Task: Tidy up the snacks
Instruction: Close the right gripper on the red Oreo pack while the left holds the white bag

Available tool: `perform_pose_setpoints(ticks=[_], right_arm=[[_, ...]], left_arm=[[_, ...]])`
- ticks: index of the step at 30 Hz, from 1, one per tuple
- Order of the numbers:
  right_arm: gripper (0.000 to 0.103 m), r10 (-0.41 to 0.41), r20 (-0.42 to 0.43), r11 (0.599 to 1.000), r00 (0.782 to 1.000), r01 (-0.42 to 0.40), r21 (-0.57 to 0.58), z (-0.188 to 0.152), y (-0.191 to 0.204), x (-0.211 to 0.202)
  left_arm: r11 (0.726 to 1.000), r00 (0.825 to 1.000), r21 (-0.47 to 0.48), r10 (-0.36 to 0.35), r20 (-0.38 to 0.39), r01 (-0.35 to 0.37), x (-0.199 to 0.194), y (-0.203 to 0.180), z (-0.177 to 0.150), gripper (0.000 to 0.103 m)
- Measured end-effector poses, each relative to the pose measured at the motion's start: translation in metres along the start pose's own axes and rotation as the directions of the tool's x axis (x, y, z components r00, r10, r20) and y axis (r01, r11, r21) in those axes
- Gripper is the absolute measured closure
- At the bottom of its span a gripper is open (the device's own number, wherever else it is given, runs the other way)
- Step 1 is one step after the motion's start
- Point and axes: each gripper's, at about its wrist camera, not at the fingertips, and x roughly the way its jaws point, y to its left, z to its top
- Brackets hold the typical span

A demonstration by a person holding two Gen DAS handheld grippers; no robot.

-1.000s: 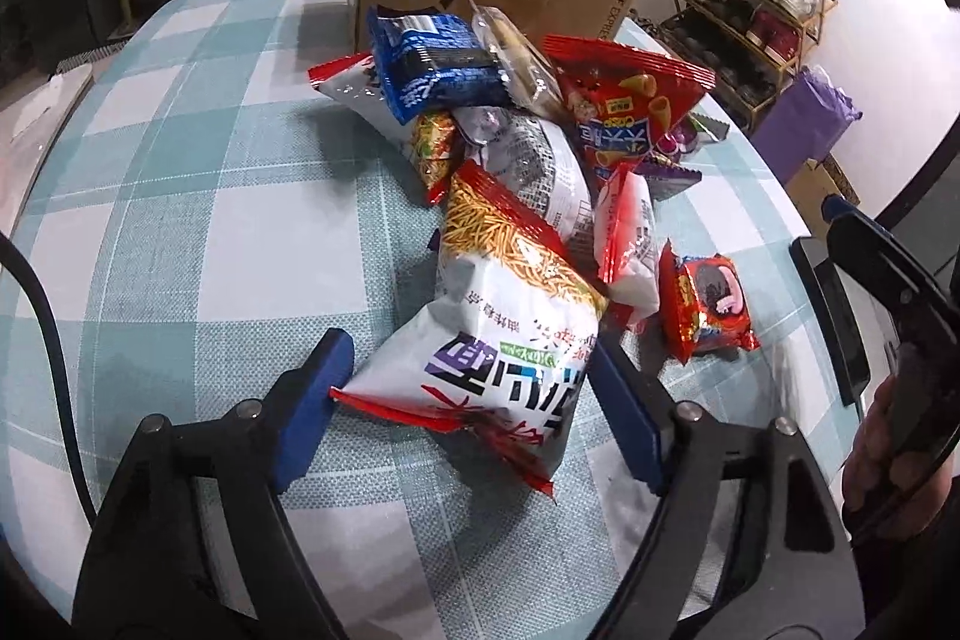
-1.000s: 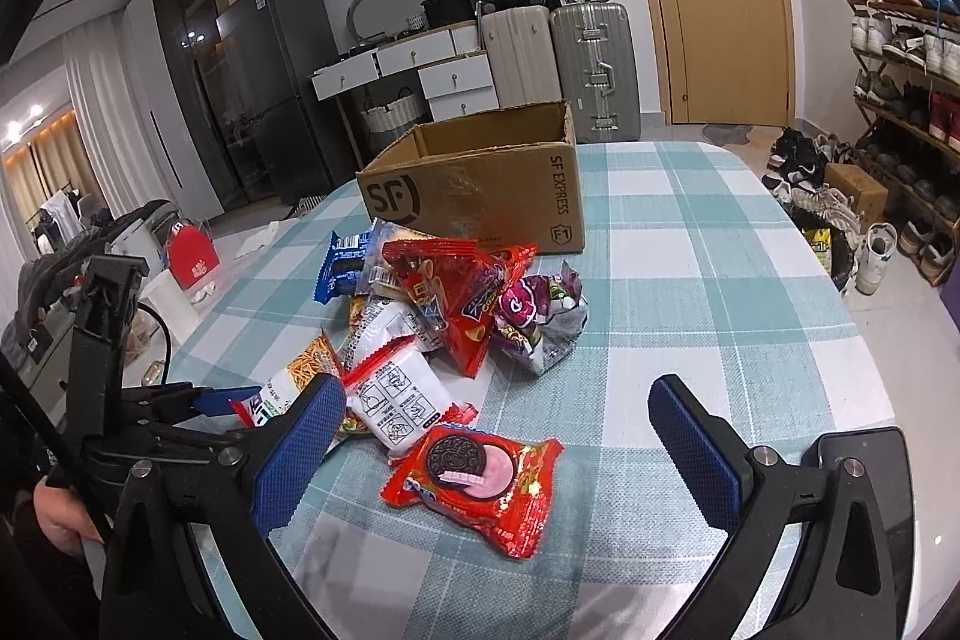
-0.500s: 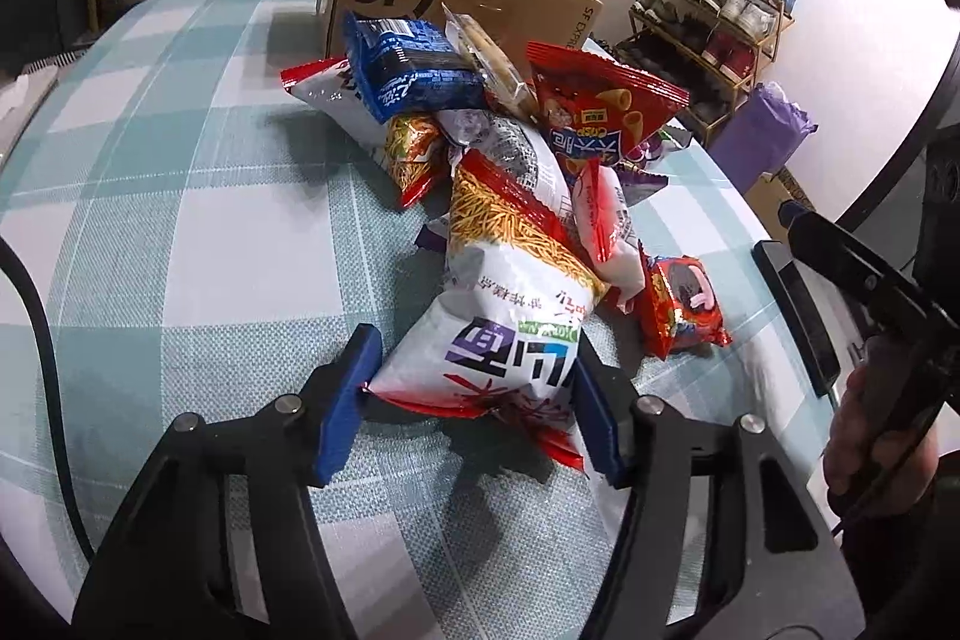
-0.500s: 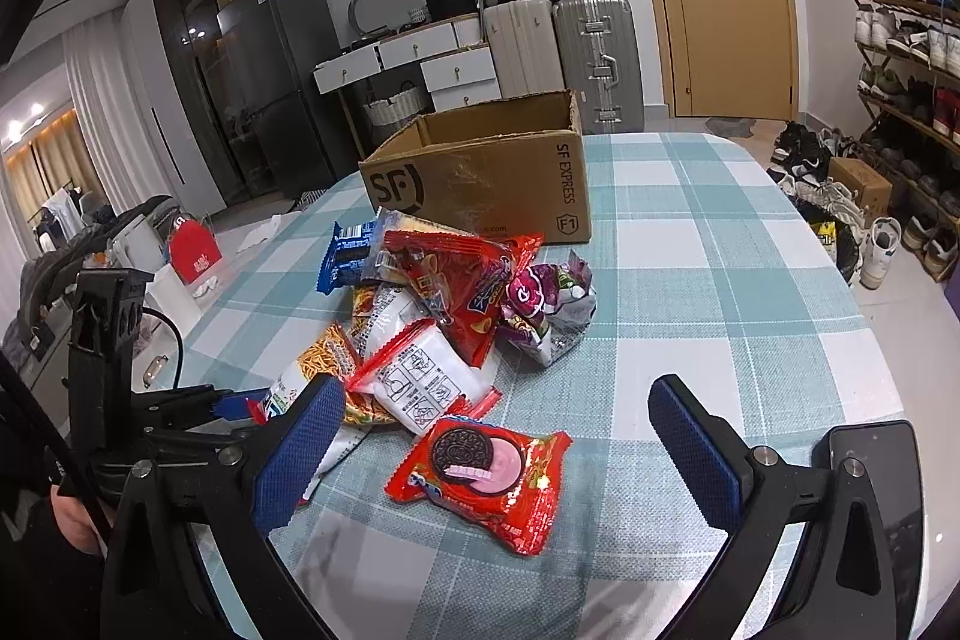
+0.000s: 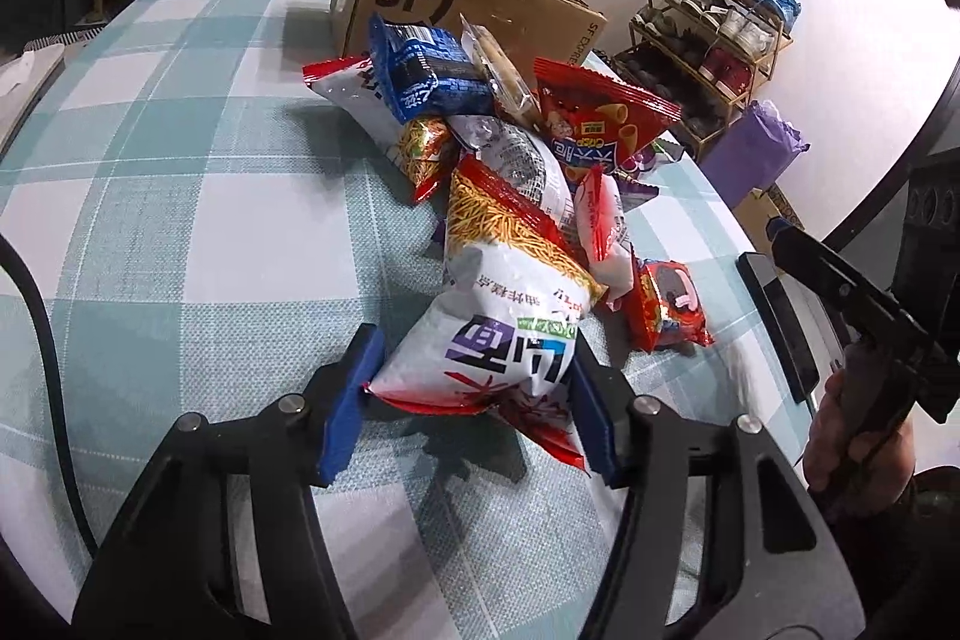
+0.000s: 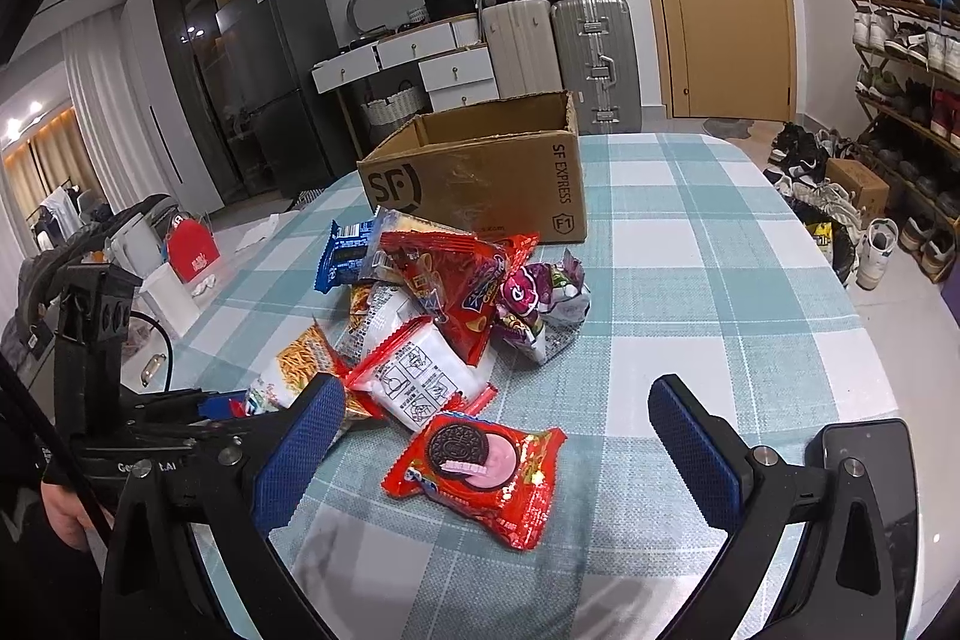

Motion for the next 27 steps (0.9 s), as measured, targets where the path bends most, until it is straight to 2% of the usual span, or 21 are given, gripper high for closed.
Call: perform_pose_setpoints(ticks=[7, 27], right_arm=[[0.0, 0.059, -0.012, 0.998, 0.998, -0.058, 0.037, -0.007, -0.011, -0.005], [0.0, 0.068, -0.152, 0.998, 0.986, -0.067, 0.008, -0.027, 0.0, 0.028]], left_arm=[[1.0, 1.0, 0.001, 0.0, 0.013, 0.0, -0.012, 0.005, -0.004, 0.046], [1.0, 0.999, 0.001, 0.007, 0.039, -0.007, -0.028, 0.009, -0.007, 0.046]])
